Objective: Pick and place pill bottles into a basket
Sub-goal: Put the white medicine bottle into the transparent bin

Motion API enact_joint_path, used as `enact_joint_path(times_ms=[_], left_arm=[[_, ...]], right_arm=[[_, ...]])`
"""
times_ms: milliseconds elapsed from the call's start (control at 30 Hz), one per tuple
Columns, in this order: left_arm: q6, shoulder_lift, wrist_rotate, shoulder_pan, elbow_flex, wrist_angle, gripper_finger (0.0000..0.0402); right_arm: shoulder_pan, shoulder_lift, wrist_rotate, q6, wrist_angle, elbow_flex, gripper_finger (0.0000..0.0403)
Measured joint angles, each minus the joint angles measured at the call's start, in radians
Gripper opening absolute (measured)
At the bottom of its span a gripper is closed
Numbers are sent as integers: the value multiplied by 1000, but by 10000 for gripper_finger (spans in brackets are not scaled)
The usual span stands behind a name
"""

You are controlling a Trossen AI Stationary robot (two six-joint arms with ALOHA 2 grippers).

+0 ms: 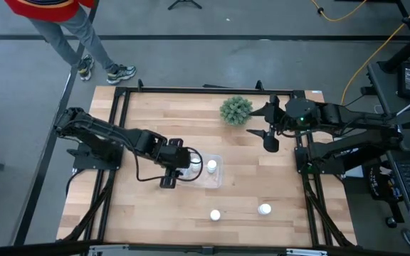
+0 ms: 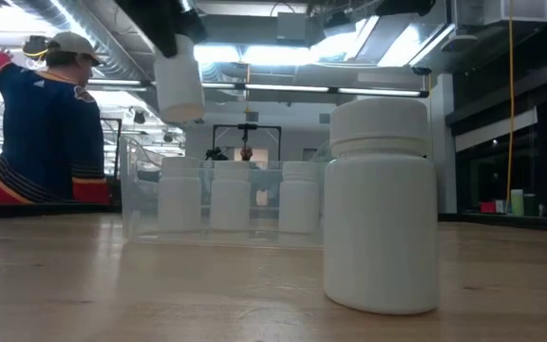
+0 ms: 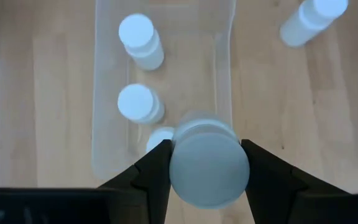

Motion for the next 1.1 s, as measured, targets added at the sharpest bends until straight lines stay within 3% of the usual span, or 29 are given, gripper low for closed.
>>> enact_joint_path(times_ms=[400,1100], left_arm=[[111,175,47,29,158,-26,156],[111,209,82,18,38,-12,156]], right_arm=[[0,-8,1,6,-44,0,288],[0,-20,1,27,-59,0,288]])
